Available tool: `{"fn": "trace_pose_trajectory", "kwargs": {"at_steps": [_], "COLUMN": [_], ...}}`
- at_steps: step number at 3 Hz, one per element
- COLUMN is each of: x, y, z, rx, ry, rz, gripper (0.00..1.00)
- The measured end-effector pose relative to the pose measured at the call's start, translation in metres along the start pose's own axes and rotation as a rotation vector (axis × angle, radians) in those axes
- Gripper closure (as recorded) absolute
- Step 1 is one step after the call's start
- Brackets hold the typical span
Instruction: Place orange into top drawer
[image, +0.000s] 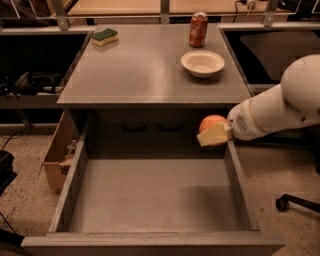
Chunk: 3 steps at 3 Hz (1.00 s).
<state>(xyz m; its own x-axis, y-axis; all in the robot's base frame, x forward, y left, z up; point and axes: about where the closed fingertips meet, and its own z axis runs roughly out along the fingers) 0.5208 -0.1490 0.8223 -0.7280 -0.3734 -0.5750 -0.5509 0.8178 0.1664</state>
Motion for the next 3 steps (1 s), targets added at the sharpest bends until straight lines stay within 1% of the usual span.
{"fn": "trace_pose_trajectory", "kwargs": {"at_steps": [1, 2, 3], "x": [0.047, 0.077, 0.094], "y": [0.019, 0.036, 0.056], "z": [0.058, 0.124, 0.183], "rx": [-0.077, -0.144, -0.193], "ry": [0.045, 0.090, 0.118], "rz": [0.025, 0.039, 0.037], "gripper": [1.00, 1.00, 1.00]}}
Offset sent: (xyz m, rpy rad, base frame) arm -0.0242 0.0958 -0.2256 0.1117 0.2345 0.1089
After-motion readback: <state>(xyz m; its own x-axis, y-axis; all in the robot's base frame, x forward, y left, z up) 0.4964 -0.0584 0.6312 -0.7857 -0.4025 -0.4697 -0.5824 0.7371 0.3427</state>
